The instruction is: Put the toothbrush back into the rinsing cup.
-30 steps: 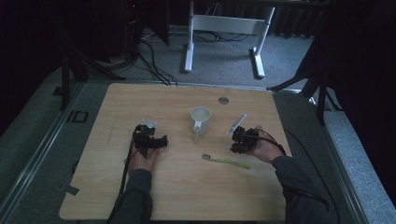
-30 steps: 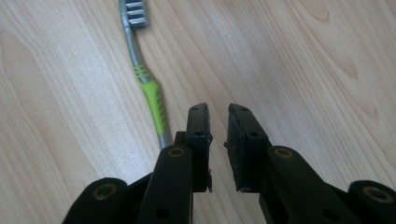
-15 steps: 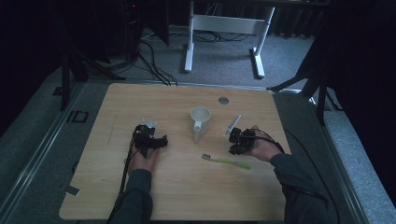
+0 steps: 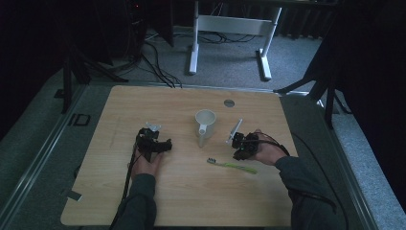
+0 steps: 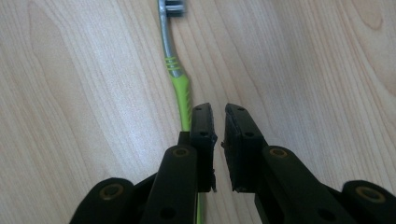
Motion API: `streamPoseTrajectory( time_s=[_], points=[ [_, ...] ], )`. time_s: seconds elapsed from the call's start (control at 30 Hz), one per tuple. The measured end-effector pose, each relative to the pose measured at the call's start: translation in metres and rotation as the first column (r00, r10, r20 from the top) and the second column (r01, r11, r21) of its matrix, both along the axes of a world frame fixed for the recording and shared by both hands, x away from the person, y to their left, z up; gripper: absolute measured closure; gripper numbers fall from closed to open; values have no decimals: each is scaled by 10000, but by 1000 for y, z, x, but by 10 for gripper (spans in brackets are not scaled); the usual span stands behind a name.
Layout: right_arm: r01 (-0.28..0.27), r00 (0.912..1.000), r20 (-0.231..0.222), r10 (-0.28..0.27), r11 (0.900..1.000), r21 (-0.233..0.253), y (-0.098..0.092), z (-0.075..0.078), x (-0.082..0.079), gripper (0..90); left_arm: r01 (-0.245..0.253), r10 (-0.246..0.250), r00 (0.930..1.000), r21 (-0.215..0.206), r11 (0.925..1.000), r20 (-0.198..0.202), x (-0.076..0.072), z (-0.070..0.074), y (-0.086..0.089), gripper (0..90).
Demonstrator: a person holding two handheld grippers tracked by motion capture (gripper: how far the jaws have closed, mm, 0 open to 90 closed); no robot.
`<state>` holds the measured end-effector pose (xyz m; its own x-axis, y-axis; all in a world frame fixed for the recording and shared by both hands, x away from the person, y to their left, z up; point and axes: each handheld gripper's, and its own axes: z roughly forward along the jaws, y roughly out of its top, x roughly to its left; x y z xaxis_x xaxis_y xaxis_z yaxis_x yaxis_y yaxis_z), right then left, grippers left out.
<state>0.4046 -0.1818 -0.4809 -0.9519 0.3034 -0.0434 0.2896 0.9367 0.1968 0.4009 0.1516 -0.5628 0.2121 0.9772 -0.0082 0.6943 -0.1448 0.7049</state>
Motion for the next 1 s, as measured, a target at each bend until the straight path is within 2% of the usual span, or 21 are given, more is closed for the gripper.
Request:
streamPoseTrajectory(
  time_s=[1.0],
  points=[
    [-674, 9971, -413, 642, 9945, -801, 17, -4, -1, 818, 4, -4, 10000, 5, 10000, -1, 0, 0, 0, 133]
  ],
)
